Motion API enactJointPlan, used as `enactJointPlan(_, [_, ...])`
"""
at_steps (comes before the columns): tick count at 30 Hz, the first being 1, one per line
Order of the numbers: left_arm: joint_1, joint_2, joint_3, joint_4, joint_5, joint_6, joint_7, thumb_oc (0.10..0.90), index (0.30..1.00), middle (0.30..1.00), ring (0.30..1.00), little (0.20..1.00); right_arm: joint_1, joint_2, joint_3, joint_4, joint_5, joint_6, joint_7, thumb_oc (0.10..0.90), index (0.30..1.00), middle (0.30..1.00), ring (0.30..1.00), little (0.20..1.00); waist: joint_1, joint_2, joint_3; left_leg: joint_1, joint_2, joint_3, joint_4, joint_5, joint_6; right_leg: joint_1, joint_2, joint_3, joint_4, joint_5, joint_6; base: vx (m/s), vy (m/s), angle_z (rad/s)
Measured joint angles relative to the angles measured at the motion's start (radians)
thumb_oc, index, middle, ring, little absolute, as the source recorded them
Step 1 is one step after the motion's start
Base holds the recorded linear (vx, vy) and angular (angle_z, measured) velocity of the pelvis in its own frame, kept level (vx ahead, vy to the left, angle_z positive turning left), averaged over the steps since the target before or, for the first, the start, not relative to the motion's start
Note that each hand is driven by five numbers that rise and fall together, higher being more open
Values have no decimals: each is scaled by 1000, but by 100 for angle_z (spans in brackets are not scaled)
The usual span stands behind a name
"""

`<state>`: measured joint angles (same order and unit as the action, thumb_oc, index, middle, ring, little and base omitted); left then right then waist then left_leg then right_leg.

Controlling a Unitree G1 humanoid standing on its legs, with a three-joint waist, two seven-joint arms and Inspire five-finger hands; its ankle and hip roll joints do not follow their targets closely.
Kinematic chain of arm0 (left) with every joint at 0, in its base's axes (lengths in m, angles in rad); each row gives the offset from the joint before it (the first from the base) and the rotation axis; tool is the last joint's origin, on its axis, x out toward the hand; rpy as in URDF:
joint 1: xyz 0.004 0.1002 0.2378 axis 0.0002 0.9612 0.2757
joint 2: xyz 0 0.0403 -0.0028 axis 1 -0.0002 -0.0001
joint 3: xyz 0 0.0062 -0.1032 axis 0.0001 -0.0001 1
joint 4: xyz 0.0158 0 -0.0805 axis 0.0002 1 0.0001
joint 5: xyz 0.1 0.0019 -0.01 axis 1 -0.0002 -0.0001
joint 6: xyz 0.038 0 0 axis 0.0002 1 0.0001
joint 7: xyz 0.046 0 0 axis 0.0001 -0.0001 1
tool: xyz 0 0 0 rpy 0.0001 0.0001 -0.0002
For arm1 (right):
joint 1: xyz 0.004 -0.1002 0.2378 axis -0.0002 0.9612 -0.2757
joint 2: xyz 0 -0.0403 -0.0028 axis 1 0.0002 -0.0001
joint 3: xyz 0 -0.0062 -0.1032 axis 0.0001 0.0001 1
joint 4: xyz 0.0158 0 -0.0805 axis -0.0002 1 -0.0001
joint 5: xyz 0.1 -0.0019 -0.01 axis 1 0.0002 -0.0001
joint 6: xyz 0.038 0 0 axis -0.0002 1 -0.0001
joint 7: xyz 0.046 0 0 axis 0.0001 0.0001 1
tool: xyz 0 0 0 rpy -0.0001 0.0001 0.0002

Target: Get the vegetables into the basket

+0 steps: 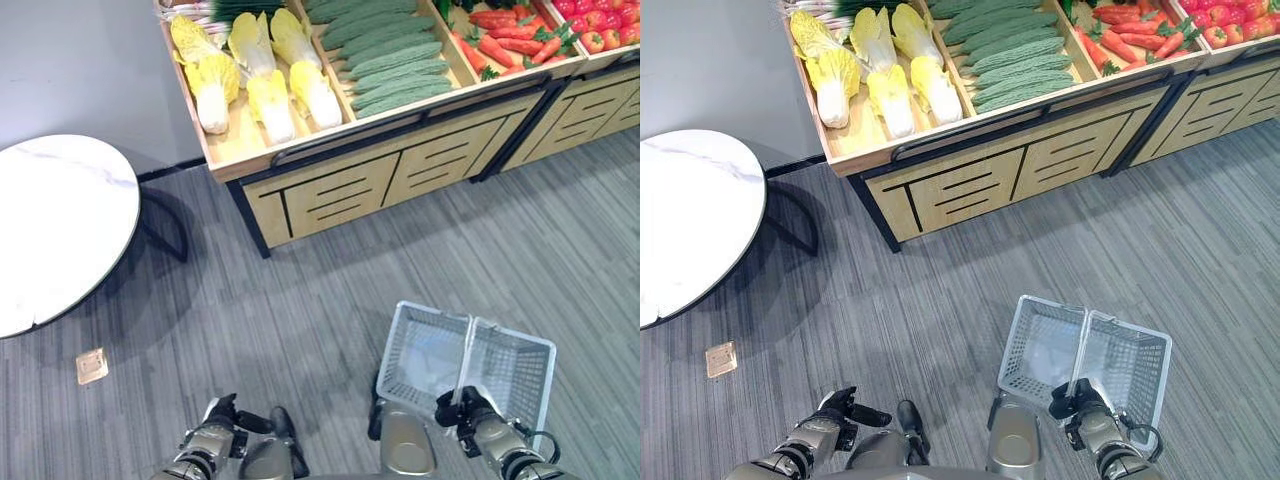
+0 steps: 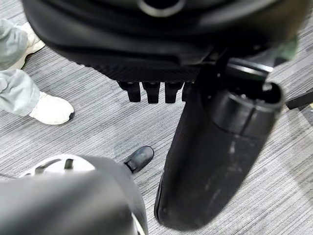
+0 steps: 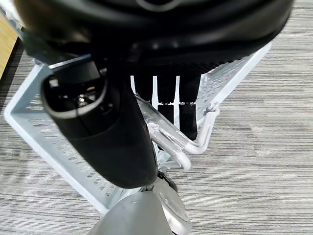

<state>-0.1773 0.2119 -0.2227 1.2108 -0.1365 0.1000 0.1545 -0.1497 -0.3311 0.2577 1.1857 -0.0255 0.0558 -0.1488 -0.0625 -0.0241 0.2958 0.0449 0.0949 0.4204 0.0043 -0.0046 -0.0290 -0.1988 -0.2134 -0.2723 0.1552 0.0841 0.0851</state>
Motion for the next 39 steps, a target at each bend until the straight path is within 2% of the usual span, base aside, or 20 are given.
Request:
enactJointPlan(4, [2, 1, 1, 5, 0, 0, -1, 900, 1000, 1000, 1000, 1000, 2, 27, 23, 13, -6, 2, 15, 400, 300, 300, 300, 300, 23, -36, -23, 5, -8, -1, 2, -1, 1, 11, -7, 3, -12, 13, 4, 29, 138, 0])
enactJointPlan(9, [15, 5, 2, 12, 4, 2, -1, 900, 1000, 1000, 1000, 1000, 4, 37, 27, 22, -17, 3, 19, 400, 300, 300, 300, 300, 29, -58, -37, 3, -29, -6, 9, -10, 11, 17, -26, 5, -19, 29, 15, 36, 129, 4])
enactJointPlan(11, [16, 7, 22, 17, 13, 3, -3, 900, 1000, 1000, 1000, 1000, 3, 36, 26, 35, -19, 2, 19, 400, 300, 300, 300, 300, 32, -66, -35, 4, -42, -12, 12, -24, 27, 22, -42, 10, -10, 42, 32, 23, 132, 7])
enactJointPlan(13, [9, 14, 23, 18, 19, 4, -2, 900, 1000, 1000, 1000, 1000, 0, 37, 26, 38, -19, 1, 18, 400, 300, 300, 300, 300, 33, -75, -29, 10, -43, -10, 8, -30, 31, 15, -53, 29, 3, 67, 68, 41, 128, 2])
enactJointPlan(15, [3, 23, 25, 22, 20, 7, -2, 900, 1000, 1000, 1000, 1000, 1, 38, 23, 38, -18, -3, 18, 400, 300, 300, 300, 300, 35, -83, -24, 14, -49, -12, 2, -32, 33, 5, -59, 61, 30, 96, 92, 97, 88, 6])
enactJointPlan(16, [2, 24, 25, 30, 20, 9, -2, 900, 1000, 1000, 1000, 1000, 1, 39, 14, 39, -16, -4, 14, 400, 300, 300, 300, 300, 33, -83, -22, 24, -51, -23, -6, -32, 34, -15, -67, 92, 86, 102, 101, 129, 39, 18])
enactJointPlan(17, [1, 24, 24, 30, 20, 10, -2, 900, 1000, 1000, 1000, 1000, 1, 39, 0, 38, -15, -6, 14, 400, 300, 300, 300, 300, 26, -80, -19, 36, -53, -34, -18, -29, 39, -39, -65, 127, 130, 102, 102, 188, 4, 32])
enactJointPlan(18, [8, 29, 22, 38, 20, 12, -2, 900, 1000, 1000, 1000, 1000, -2, 43, -16, 34, -10, -11, 12, 400, 300, 300, 300, 300, 17, -71, -15, 47, -58, -56, -43, -17, 56, -63, -58, 190, 160, 87, 116, 199, -30, 28])
enactJointPlan(20, [7, 37, 22, 46, 22, 17, -1, 900, 1000, 1000, 1000, 1000, -3, 48, -15, 30, -8, -16, 17, 400, 300, 300, 300, 300, 14, -80, -17, 48, -66, -77, -67, -13, 62, -69, -42, 238, 112, 68, 127, 208, -67, 30])
enactJointPlan(21, [3, 42, 20, 45, 21, 21, 0, 900, 1000, 1000, 1000, 1000, -6, 52, -15, 18, -7, -16, 19, 400, 300, 300, 300, 300, 6, -94, -8, 34, -75, -111, -71, 3, 87, -80, -33, 259, 29, 67, 130, 212, -67, 41])
enactJointPlan(22, [0, 46, 24, 47, 20, 21, 0, 900, 1000, 1000, 1000, 1000, -13, 55, -15, 18, -7, -18, 18, 400, 300, 300, 300, 300, -5, -101, 0, 27, -75, -124, -68, 4, 86, -73, -25, 267, -37, 68, 128, 212, -36, 55])
enactJointPlan(23, [-2, 46, 22, 47, 20, 18, 1, 900, 1000, 1000, 1000, 1000, -17, 55, -18, 19, -4, -18, 15, 400, 300, 300, 300, 300, -18, -96, 15, 25, -76, -147, -69, 9, 93, -75, -10, 282, -109, 75, 127, 172, -27, 47])
enactJointPlan(24, [-4, 45, 21, 47, 20, 18, 1, 900, 1000, 1000, 1000, 1000, -22, 54, -17, 19, -4, -18, 15, 400, 300, 300, 300, 300, -29, -96, 20, 22, -76, -164, -69, 8, 92, -74, -1, 297, -157, 77, 125, 134, -22, 66])
enactJointPlan(26, [-4, 53, 21, 52, 24, 17, 1, 900, 1000, 1000, 1000, 1000, -28, 62, -39, 17, 3, -18, 15, 400, 300, 300, 300, 300, -50, -111, 30, 43, -81, -199, -87, 12, 49, -56, 10, 284, -178, 66, 125, 74, -46, 71])
enactJointPlan(27, [-4, 40, 21, 51, 36, 16, 1, 900, 1000, 1000, 1000, 1000, -25, 59, -41, 19, 2, -18, 16, 400, 300, 300, 300, 300, -60, -105, 40, 67, -73, -223, -98, 9, 4, -33, 19, 282, -174, 100, 82, 57, -72, 53])
enactJointPlan(29, [0, 21, 20, 41, 39, 15, 0, 900, 1000, 1000, 1000, 1000, -34, 51, -48, 19, 1, -17, 18, 400, 300, 300, 300, 300, -60, -74, 40, 73, -49, -231, -95, 5, -6, -25, 44, 268, -169, 108, 77, 72, -99, 21])
enactJointPlan(30, [5, 7, 20, 39, 39, 18, 0, 900, 1000, 1000, 1000, 1000, -35, 45, -44, 17, -6, -17, 29, 400, 300, 300, 300, 300, -59, -58, 36, 92, -23, -236, -93, 4, -33, -1, 77, 278, -179, 174, 27, 149, -157, -6])
enactJointPlan(31, [4, -5, 18, 38, 39, 17, 0, 900, 1000, 1000, 1000, 1000, -38, 39, -37, 17, -9, -16, 34, 400, 300, 300, 300, 300, -57, -45, 38, 96, -6, -235, -92, -4, -44, 2, 95, 276, -181, 175, 0, 129, -123, -9])
enactJointPlan(36, [-42, -28, 19, 34, 40, 10, -2, 900, 1000, 1000, 1000, 1000, -39, 29, -24, 10, -16, -14, 34, 400, 300, 300, 300, 300, -64, -26, 43, 79, 13, -245, -62, -1, -52, 8, 103, 263, -188, 171, -24, 125, -156, 2])
enactJointPlan(39, [-63, -35, 19, 32, 40, 5, 0, 900, 1000, 1000, 1000, 1000, -38, 12, -16, 13, -15, -10, 33, 400, 300, 300, 300, 300, -83, 9, 27, 71, 13, -271, -62, 0, -54, 9, 102, 240, -177, 148, -19, 138, -187, 21])
